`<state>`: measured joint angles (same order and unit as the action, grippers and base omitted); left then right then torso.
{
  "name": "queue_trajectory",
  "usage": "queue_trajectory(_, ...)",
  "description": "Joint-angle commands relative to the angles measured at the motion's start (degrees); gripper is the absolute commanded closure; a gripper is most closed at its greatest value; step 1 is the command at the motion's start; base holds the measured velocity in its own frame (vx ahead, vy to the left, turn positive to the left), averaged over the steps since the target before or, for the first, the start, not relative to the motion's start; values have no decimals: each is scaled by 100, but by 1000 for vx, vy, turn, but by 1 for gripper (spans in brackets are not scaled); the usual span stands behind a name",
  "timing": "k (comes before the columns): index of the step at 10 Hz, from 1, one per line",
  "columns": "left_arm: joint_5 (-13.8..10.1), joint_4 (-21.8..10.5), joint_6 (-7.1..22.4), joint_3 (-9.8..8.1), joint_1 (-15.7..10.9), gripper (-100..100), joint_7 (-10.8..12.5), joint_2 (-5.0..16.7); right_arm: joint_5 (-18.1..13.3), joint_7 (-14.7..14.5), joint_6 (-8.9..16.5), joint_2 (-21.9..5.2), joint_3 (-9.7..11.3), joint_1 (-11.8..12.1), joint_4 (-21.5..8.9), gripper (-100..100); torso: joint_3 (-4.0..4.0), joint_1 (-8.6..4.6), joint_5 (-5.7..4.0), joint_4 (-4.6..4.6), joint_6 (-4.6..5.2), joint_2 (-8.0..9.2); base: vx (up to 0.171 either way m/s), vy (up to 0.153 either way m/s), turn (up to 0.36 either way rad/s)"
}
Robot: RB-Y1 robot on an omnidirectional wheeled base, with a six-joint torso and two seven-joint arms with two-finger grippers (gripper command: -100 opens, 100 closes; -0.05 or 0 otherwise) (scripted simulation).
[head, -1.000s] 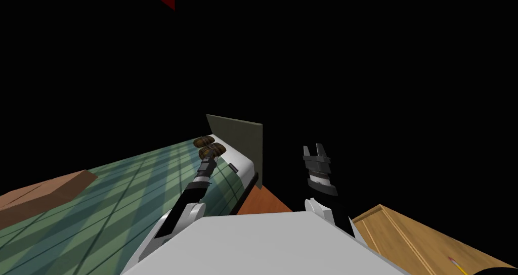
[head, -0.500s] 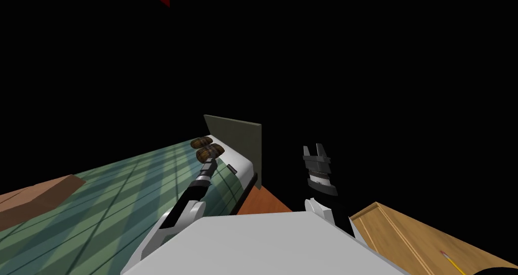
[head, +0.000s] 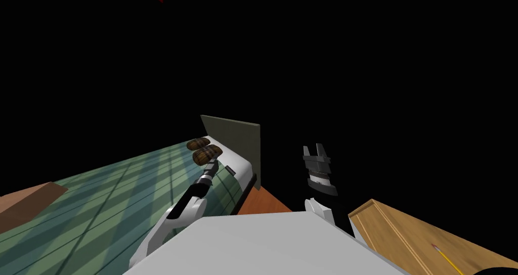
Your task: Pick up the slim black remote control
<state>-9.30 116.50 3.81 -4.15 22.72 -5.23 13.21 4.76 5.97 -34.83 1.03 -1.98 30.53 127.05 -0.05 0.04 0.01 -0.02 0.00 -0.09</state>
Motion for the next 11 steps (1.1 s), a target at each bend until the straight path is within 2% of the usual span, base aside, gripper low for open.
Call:
queue_trajectory(1,-45,-31,286,1,-28,-100,-45,31,0,0,0,0,0,0,0,0,0,0,0,0,0,0,19,9,-45)
queue_trajectory(4,-205,-294,766,35,-225,-100,-194,129,0,0,0,0,0,0,0,0,0,1,0,0,-2,0,22,13,-61)
queue_trajectory(5,-205,-294,953,35,-225,-100,-194,129,0,0,0,0,0,0,0,0,-1,3,0,0,-1,-2,23,15,-45)
queue_trajectory(6,-205,-294,977,35,-225,-100,-194,129,0,0,0,0,0,0,0,0,-1,1,1,-1,-2,-1,9,7,2)
queue_trajectory(11,-424,-733,1863,137,-557,-100,-385,241,0,0,0,0,0,0,0,0,-1,5,1,-1,-3,-1,24,23,-67)
